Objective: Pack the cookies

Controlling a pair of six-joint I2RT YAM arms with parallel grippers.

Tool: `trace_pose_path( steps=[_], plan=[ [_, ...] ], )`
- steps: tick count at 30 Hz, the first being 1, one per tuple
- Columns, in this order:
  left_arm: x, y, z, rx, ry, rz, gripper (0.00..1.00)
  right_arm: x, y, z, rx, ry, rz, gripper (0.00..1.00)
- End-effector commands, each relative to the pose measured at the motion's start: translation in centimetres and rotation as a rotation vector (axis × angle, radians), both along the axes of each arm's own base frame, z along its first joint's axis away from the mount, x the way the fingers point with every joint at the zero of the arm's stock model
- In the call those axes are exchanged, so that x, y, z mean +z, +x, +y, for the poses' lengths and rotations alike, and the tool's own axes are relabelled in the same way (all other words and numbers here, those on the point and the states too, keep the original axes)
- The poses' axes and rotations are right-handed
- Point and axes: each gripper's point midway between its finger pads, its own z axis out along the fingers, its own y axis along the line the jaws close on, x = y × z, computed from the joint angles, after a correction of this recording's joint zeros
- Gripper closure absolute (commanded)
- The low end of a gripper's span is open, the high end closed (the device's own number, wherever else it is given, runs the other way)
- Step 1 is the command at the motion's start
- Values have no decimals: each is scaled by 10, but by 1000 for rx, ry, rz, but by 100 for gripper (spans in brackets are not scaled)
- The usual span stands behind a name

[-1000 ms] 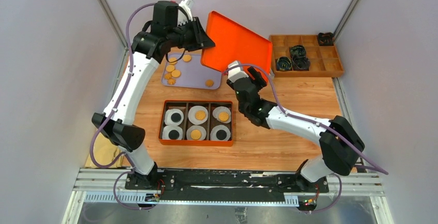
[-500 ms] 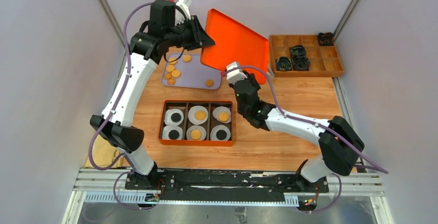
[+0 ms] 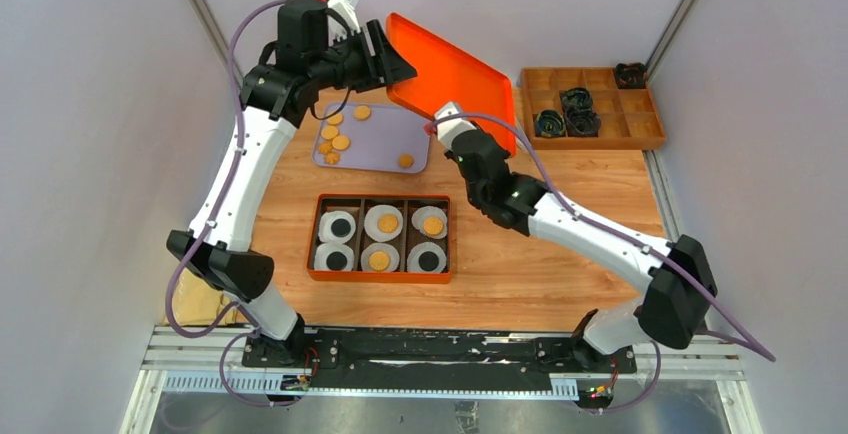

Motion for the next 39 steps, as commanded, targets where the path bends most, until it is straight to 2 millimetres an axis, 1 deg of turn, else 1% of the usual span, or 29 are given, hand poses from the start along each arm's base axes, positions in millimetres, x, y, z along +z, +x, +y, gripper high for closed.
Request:
trace_pose_path(
  steps=[1, 3, 5, 7, 8, 11, 13, 16, 18, 19, 20, 21, 22, 24, 25, 26, 29, 31, 33, 34, 36, 39],
  plan=[
    [8, -11, 14, 1, 78, -78, 35, 75, -10, -21, -37, 231, -49, 100],
    [17, -8, 22, 43, 105, -130, 27, 85, -15, -28, -28, 282, -40, 100],
    [28, -5, 34, 110, 111, -186, 22, 90, -21, -34, -5, 354, -13, 100],
    [41, -6, 45, 168, 89, -246, 18, 88, -26, -40, 10, 415, 33, 100],
    [44, -5, 51, 197, 78, -265, 17, 85, -28, -42, 14, 434, 54, 100],
    [65, -12, 73, 282, 59, -326, 13, 75, -32, -50, 18, 505, 110, 100],
    [66, -15, 81, 309, 78, -340, 13, 73, -36, -48, 53, 627, 154, 100],
    [54, -20, 81, 302, 79, -337, 13, 75, -43, -39, 150, 840, 243, 100],
    [38, -22, 78, 288, 68, -318, 13, 78, -49, -30, 213, 934, 288, 100],
    [30, -22, 76, 280, 63, -312, 13, 82, -51, -27, 243, 980, 294, 100],
    [22, -23, 75, 273, 58, -302, 13, 80, -53, -22, 268, 1024, 328, 100],
    [15, -23, 73, 266, 54, -290, 13, 84, -54, -18, 305, 1073, 338, 100],
    [7, -23, 71, 257, 50, -282, 13, 84, -56, -14, 335, 1124, 368, 100],
    [-3, -23, 67, 241, 38, -276, 13, 89, -62, -3, 417, 1223, 420, 100],
    [-9, -24, 65, 232, 31, -271, 13, 87, -64, 0, 442, 1278, 454, 100],
    [-13, -24, 63, 223, 25, -270, 13, 92, -65, 2, 484, 1328, 457, 100],
    [-27, -26, 62, 215, 15, -256, 14, 97, -65, 2, 550, 1465, 480, 100],
    [-35, -27, 62, 214, 19, -253, 14, 95, -64, -2, 574, 1579, 512, 100],
    [-44, -28, 64, 215, 30, -255, 14, 99, -63, -7, 618, 1689, 534, 100],
    [-44, -29, 65, 218, 34, -265, 14, 103, -63, -10, 651, 1736, 540, 100],
    [-52, -30, 67, 222, 45, -266, 13, 108, -63, -14, 708, 1825, 569, 100],
    [-62, -31, 68, 221, 55, -276, 13, 116, -66, -14, 807, 1915, 632, 100]
  ],
)
